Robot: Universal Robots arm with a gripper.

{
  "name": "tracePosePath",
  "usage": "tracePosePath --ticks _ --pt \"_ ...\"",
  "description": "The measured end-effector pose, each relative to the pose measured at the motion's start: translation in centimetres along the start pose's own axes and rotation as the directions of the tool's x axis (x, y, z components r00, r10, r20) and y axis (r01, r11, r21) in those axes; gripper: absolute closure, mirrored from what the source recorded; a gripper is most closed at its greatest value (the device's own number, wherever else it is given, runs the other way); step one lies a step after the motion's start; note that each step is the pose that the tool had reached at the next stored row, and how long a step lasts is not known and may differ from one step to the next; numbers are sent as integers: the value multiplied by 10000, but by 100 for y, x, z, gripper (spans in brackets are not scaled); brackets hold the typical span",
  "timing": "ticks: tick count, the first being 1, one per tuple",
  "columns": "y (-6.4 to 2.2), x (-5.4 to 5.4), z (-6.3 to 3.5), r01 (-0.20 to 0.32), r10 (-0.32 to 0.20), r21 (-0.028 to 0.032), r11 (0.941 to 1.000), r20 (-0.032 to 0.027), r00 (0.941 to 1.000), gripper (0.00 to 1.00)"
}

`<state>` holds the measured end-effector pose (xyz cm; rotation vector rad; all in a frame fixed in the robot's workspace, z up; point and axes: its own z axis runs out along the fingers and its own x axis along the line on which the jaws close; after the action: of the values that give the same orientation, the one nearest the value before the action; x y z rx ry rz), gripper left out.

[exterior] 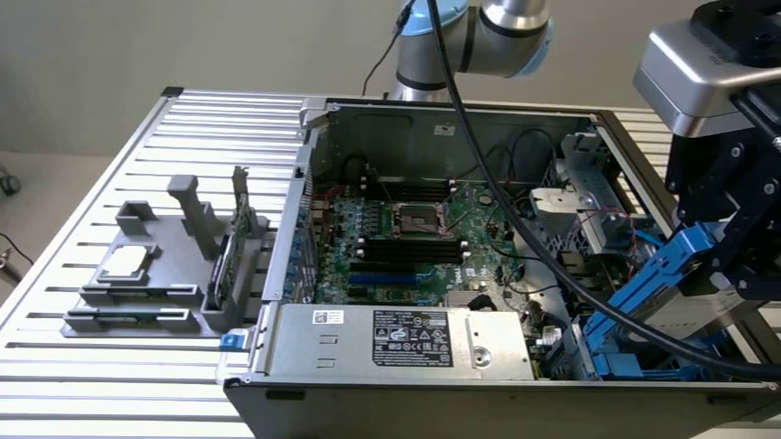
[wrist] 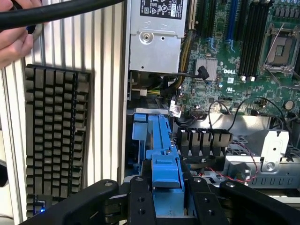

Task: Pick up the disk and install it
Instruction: 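Insert the disk into the insertion slot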

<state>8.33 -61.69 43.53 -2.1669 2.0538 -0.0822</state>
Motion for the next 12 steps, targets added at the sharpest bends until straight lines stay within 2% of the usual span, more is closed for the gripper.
tracePosePath --ticks 12 --pt "-1 -24 27 1 -1 0 10000 1 10000 67"
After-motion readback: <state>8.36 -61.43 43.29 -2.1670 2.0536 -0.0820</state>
